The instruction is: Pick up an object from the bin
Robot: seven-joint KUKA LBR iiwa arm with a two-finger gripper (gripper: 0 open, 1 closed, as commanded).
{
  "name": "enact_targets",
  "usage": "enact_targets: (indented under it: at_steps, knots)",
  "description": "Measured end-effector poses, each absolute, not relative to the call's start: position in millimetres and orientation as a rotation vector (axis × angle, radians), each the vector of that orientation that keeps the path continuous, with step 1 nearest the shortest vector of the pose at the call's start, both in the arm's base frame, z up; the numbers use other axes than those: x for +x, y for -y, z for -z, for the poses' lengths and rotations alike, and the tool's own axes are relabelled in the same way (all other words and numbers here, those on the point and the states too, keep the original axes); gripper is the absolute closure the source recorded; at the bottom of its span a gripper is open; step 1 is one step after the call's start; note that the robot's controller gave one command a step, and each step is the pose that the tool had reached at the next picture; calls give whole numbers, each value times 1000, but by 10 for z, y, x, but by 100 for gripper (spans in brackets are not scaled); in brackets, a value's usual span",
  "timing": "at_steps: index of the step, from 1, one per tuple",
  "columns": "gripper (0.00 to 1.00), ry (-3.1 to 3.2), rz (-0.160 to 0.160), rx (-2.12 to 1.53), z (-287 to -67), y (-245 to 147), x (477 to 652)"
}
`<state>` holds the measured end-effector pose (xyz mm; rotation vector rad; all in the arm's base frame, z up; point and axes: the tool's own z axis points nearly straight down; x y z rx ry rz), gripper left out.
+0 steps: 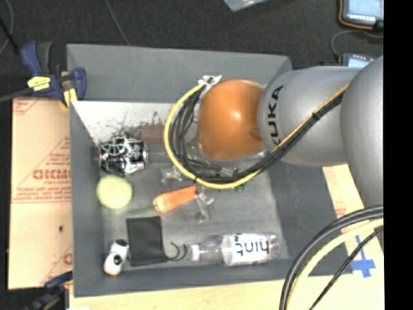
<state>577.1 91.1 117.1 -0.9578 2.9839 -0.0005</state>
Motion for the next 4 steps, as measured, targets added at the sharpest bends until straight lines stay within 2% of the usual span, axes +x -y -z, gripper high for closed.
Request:
enact_targets:
  at_steps: [1, 2, 3, 4]
  knots:
    - [0, -2888, 1, -1220, -1090, -898, 5750]
    - [100, -2854, 3, -1276, -718, -1218, 5949]
    - [100, -2855, 3, -1275, -718, -1217, 5949]
    - [100, -2816, 2, -1353, -756, -977, 5308]
